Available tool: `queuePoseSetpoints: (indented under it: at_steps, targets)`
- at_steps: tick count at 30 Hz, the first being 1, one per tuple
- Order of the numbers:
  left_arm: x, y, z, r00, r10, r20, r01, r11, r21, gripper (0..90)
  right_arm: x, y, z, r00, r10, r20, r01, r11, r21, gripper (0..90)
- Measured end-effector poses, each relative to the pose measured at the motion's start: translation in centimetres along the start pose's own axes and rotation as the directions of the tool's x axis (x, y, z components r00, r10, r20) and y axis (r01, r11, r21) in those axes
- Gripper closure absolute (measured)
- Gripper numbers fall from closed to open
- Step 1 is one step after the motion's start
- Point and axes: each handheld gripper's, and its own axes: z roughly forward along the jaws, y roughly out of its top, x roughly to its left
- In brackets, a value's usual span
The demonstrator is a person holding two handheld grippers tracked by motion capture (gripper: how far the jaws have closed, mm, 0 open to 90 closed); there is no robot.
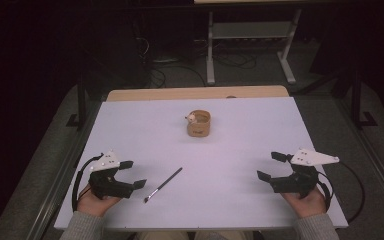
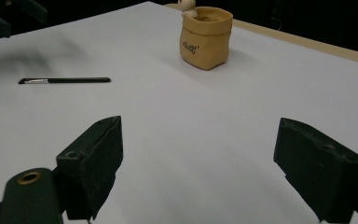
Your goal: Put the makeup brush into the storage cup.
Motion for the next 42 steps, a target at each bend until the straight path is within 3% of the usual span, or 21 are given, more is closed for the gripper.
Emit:
queuePoseSetpoints:
  at_steps: [16, 42]
  targets:
    - [-0.3, 0.0, -0.4, 1.0000, -0.004, -0.002, 0.004, 1.0000, -0.005, 16.9, -0.2, -0.1, 0.3, 0.9998, -0.013, -0.015, 0.014, 0.999, 0.030, 14.0]
    - [-0.5, 1.0, 1.2, 0.9998, 0.019, 0.008, -0.019, 0.9996, 0.022, 19.1, -0.1, -0.2, 0.1, 0.9995, -0.030, -0.013, 0.030, 0.999, 0.045, 14.1]
